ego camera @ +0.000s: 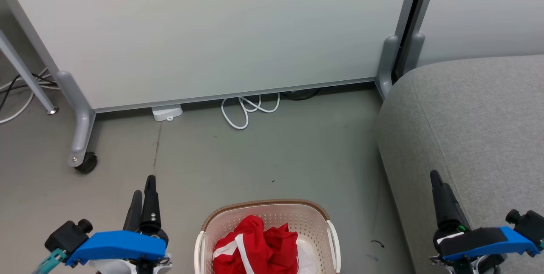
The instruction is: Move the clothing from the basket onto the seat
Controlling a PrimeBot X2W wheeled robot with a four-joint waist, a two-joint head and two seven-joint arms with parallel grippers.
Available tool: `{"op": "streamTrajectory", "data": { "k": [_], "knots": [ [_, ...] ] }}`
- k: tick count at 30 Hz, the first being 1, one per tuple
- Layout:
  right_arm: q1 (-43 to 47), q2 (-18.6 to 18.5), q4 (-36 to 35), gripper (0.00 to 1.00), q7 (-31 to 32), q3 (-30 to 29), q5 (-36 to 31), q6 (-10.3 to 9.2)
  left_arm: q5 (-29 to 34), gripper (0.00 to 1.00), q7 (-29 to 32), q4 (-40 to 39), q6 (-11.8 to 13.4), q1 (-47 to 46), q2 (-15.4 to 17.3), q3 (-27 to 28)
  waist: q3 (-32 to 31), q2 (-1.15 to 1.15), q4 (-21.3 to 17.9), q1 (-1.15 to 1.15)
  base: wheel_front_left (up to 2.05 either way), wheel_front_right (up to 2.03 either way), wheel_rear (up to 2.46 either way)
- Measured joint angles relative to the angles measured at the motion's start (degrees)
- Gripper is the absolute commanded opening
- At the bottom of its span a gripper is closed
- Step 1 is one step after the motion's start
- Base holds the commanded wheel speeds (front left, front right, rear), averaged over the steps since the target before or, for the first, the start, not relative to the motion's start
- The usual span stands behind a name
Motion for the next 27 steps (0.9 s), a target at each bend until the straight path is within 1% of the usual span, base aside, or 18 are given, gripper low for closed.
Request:
{"op": "streamTrajectory", "data": {
  "k": [11, 27],
  "knots": [
    [0.00, -0.01, -0.32, 1.00, -1.49, 0.38, -11.33, 0.00, 11.70, 1.00, -2.02, -0.18, 0.47, -0.10, 0.80, -2.43, -0.05, 0.00, 0.23, 0.00, 0.00, 0.00, 0.00],
    [-0.05, -0.07, -0.41, 1.00, -3.24, 0.73, -23.45, 0.04, 23.83, 1.00, -4.75, 0.53, 0.56, -0.41, 1.37, -4.75, -0.13, 0.00, 0.42, 0.00, 0.00, 0.00, 0.00]
  ]
}}
